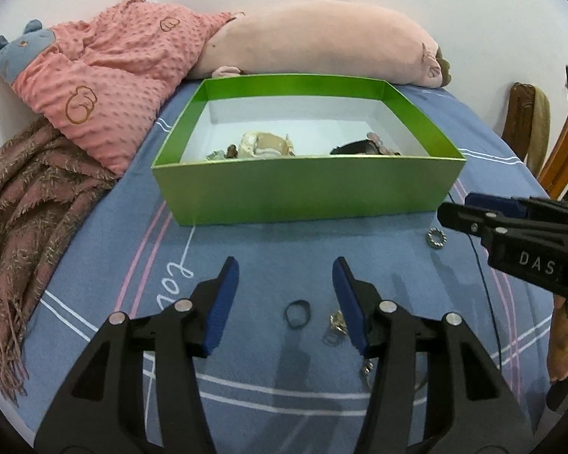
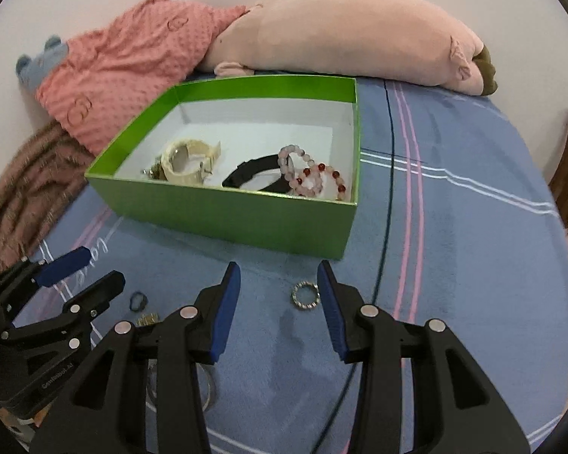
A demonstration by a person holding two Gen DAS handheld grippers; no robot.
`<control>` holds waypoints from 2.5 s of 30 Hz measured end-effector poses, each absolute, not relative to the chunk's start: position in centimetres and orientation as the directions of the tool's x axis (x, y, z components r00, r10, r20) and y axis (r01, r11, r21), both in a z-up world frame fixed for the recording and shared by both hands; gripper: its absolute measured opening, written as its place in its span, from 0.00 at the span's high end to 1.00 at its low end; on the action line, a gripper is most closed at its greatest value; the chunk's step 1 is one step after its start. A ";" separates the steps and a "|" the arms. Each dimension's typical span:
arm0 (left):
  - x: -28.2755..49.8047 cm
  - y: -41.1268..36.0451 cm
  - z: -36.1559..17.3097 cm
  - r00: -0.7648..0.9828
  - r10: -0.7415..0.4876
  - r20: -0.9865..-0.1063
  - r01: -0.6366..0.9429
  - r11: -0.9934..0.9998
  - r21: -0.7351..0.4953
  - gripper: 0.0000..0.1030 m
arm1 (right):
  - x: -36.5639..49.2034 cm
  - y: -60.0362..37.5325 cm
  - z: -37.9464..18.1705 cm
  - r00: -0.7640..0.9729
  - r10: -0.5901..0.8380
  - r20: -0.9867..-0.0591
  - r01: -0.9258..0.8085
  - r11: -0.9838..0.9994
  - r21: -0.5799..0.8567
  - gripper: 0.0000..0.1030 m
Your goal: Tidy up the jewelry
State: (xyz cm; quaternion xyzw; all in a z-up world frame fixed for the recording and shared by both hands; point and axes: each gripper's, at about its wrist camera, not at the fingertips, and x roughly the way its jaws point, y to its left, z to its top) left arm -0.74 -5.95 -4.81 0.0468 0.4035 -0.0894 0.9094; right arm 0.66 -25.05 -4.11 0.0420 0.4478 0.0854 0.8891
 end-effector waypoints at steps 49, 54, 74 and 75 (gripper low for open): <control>2.4 -1.7 -7.4 0.539 -0.285 -0.793 0.139 0.958 -0.250 0.40 | 1.2 -24.2 -8.1 0.528 0.120 -0.841 -0.120 0.991 0.065 0.80; 2.4 -2.3 -7.9 0.518 -0.300 -0.801 0.161 0.954 -0.254 0.40 | 1.0 -24.2 -7.9 0.533 0.123 -0.837 -0.126 0.990 0.065 0.80; -0.5 -7.2 -7.9 0.535 -0.304 -0.788 0.367 0.924 -0.108 0.65 | 1.0 -24.3 -7.8 0.534 0.108 -0.838 -0.113 0.992 0.055 0.80; -0.5 -7.2 -7.9 0.536 -0.305 -0.787 0.370 0.923 -0.106 0.66 | 1.0 -24.2 -7.8 0.534 0.107 -0.839 -0.112 0.992 0.055 0.80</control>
